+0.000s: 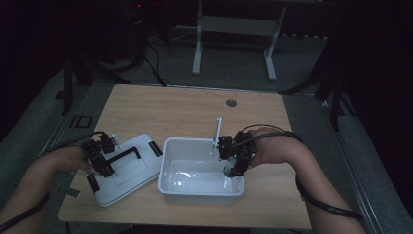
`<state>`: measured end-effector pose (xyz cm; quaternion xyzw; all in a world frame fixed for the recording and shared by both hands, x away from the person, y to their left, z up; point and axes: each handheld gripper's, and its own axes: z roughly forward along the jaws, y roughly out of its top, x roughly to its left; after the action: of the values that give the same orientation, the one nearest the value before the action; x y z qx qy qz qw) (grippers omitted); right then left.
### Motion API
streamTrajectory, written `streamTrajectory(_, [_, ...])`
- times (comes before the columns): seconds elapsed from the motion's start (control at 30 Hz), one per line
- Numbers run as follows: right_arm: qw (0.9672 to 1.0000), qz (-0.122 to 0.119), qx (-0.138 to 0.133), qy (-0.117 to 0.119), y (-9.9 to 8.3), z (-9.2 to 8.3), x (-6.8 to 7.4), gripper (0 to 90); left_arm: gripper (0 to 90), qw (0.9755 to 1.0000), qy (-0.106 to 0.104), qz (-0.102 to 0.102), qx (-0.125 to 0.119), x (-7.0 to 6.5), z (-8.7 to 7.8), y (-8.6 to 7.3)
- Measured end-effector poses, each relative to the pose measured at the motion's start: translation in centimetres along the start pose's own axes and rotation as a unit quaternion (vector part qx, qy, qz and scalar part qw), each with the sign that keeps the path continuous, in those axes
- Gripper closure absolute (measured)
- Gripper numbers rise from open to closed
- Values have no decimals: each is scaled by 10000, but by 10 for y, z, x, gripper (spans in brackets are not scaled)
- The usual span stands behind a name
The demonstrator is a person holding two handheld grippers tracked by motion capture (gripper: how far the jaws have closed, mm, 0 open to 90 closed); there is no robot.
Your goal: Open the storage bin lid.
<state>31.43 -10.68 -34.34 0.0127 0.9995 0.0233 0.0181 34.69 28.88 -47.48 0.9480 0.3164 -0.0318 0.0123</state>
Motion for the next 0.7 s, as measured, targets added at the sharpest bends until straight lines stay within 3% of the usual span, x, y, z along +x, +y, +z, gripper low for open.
streamTrajectory(0.7, [9998, 45, 68, 160, 13, 66, -8, 503, 443, 10000, -17, 10, -7, 0, 4, 0])
